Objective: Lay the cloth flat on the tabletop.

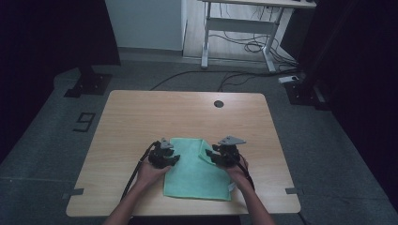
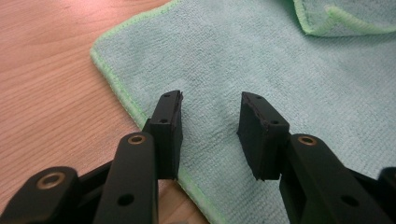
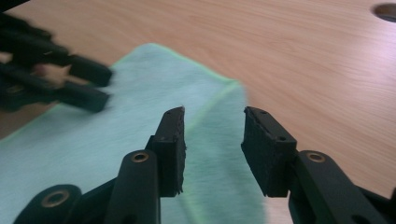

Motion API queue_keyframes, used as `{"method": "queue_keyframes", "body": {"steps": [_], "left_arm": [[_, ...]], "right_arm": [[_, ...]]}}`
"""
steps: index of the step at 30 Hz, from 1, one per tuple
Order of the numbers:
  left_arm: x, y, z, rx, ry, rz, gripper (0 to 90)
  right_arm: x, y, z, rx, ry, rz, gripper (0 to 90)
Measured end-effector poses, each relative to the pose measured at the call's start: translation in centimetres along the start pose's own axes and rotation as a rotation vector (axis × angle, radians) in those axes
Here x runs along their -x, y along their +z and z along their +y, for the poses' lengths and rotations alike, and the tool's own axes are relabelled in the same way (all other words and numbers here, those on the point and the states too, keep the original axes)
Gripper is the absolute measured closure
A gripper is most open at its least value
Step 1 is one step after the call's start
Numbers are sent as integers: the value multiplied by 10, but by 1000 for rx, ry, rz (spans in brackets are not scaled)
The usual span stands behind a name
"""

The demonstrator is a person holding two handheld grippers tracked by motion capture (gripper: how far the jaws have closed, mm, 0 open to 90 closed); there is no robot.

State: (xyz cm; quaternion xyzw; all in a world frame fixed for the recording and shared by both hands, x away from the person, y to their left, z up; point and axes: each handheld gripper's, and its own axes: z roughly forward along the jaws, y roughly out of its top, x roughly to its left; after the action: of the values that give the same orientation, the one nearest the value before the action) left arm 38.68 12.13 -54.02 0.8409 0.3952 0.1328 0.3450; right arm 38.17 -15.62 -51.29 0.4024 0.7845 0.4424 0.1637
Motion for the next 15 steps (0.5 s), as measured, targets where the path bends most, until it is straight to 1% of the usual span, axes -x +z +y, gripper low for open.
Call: {"method": "queue_keyframes", "body": {"steps": [1,2,4,8,9,10,11,13,14,15], "left_arm": [[0,0,0,0,0,0,599],[0,0,0,-1,-2,-1,599],[0,0,0,0,-3,-2,600],[0,0,0,0,-1,-2,600],[0,0,0,0,-1,-2,599],[0,0,0,0,1,1,600],[0,0,0,0,0,1,600],[0,0,0,1,0,1,600],[0,0,-1,1,-1,1,600],[0,0,-1,1,-1,1,600]], "right_arm": [[0,0,0,0,0,0,586],[9,2,1,-19,21,1,598],[8,5,1,-30,17,10,605],[-5,16,-2,-59,-17,51,619],[-5,16,-2,-59,-17,51,619],[-12,22,-4,-81,-32,66,625],[-14,24,-5,-89,-40,66,626],[-18,29,-6,-119,-74,50,649],[-20,32,-7,-135,-82,56,711],[-20,32,-7,-135,-82,56,711]]}}
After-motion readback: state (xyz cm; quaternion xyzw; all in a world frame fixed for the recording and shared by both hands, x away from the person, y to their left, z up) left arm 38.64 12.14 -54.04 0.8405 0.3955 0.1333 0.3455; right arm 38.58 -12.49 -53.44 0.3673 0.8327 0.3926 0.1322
